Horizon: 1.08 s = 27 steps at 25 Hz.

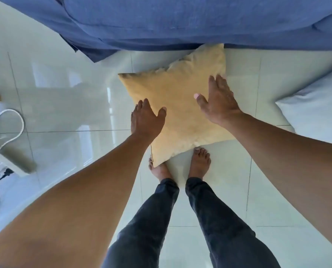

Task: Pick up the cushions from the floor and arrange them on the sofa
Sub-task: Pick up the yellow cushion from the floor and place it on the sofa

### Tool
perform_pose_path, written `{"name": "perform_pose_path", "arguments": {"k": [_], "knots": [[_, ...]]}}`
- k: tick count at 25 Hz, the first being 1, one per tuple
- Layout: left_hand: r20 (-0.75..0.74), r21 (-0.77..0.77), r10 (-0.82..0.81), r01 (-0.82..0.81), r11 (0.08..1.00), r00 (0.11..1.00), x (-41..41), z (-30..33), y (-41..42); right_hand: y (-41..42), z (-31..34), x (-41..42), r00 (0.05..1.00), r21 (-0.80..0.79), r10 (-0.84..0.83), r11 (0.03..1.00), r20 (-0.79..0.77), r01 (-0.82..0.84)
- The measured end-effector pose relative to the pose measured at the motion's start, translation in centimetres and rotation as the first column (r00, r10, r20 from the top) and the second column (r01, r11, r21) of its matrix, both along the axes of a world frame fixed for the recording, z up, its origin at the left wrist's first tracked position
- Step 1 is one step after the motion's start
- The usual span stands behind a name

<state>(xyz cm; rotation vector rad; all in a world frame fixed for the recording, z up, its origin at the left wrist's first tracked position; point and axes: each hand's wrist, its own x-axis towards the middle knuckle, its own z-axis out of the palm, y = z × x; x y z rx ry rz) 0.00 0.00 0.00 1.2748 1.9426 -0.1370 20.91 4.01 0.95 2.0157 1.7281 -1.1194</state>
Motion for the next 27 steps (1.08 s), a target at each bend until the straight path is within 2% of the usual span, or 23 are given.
{"name": "perform_pose_path", "arguments": {"k": [4, 8, 12, 15, 18, 22, 27], "knots": [[-0.001, -0.078, 0.217, -0.216, 0.973, 0.976, -0.5, -6.9, 0.5, 0.3, -7.3, 0.8, 0.995, -0.065, -0.088, 0.994, 0.041, 0.091], [0.005, -0.159, 0.484, -0.477, 0.864, 0.875, -1.7, -11.8, 0.4, 1.1, -12.8, 2.0, 0.956, 0.010, -0.294, 0.956, -0.007, 0.294], [0.070, -0.297, 0.720, -0.675, 0.676, 0.690, -2.6, -14.8, 0.2, 2.3, -16.1, 3.0, 0.860, -0.023, -0.510, 0.860, -0.026, 0.510], [0.167, -0.410, 0.855, -0.754, 0.513, 0.491, -2.4, -16.2, -0.2, 3.0, -17.0, 4.2, 0.715, -0.108, -0.696, 0.717, -0.066, 0.688], [0.269, -0.469, 0.884, -0.750, 0.466, 0.382, -2.2, -16.7, -1.0, 3.2, -16.3, 4.7, 0.607, -0.225, -0.789, 0.610, -0.094, 0.760], [0.292, -0.470, 0.873, -0.736, 0.487, 0.391, -1.8, -14.1, -1.5, 2.5, -13.4, 4.4, 0.591, -0.249, -0.796, 0.603, -0.128, 0.758], [0.293, -0.449, 0.830, -0.698, 0.558, 0.475, -3.0, -8.0, -2.2, -0.1, -7.1, 4.0, 0.578, -0.262, -0.802, 0.596, -0.150, 0.759]]}}
